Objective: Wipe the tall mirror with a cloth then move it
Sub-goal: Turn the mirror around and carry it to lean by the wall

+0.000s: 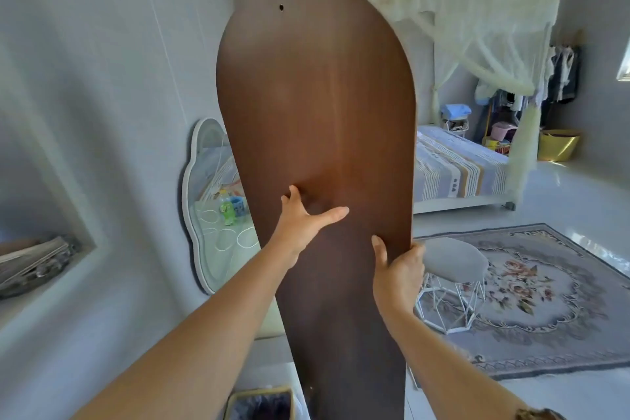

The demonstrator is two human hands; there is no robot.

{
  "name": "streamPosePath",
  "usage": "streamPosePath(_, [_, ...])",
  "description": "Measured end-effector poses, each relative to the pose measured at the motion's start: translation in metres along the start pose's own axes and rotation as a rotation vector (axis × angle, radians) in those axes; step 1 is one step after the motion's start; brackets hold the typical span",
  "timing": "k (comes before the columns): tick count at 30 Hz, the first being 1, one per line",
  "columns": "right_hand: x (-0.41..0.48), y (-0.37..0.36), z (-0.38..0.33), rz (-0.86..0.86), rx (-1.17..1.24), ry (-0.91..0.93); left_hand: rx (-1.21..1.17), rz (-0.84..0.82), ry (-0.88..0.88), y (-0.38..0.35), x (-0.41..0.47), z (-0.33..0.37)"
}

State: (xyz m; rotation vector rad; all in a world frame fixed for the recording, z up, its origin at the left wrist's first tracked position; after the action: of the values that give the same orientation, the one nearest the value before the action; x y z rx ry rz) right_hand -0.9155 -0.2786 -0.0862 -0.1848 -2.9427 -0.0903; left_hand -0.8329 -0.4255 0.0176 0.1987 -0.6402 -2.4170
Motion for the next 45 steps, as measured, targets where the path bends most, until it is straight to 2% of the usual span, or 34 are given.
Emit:
streamPosePath(5, [-0.039, 0.005, -0.006, 0.02, -0.002, 0.018, 0.019, -0.07, -0.139, -0.015, -0.039, 0.017])
streamPosePath(17, [-0.131, -0.005, -0.029, -0.029, -0.153, 0.073, 0.028, -0.089, -0.129, 0.038, -0.064, 0.001])
streamPosePath(20, [-0.153, -0.016, -0.038, -0.089, -0.26, 0.121, -0.039, -0.032, -0.186, 0.059, -0.068, -0.009])
streamPosePath(24, [-0.178, -0.024, -0.042, -0.067, -0.319, 0.183, -0.106, 0.112, -0.368, 0.075, -0.1, -0.029])
streamPosePath(30, [-0.204, -0.034, -0.051, -0.063, -0.354, 0.176, -0.006, -0.072, -0.351, 0.085, -0.108, -0.026])
streamPosePath(33, [-0.211, -0.042, -0.054, -0.138, -0.34, 0.197, 0.001, -0.054, -0.32, 0.091, -0.105, -0.025])
streamPosePath(37, [-0.214, -0.041, -0.062, -0.243, -0.355, 0.318, 0.025, -0.035, -0.323, 0.105, -0.106, -0.034])
streamPosePath(45, [-0.218, -0.052, -0.098, -0.58, -0.726, 0.45, 0.012, -0.047, -0.232, 0.139, -0.103, -0.071])
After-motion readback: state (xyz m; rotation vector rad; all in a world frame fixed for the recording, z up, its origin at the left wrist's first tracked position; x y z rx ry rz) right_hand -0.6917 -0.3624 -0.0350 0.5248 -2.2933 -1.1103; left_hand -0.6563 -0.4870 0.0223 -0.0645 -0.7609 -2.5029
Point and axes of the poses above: each hand's wrist, its own x-axis towards the middle knuckle, its own y-axis out of the back of the hand, z = x × y, the point moved 4 cm from there along x, towards the middle knuckle, and after that the axes turned 5 degrees about x, right-handed, at the moved point
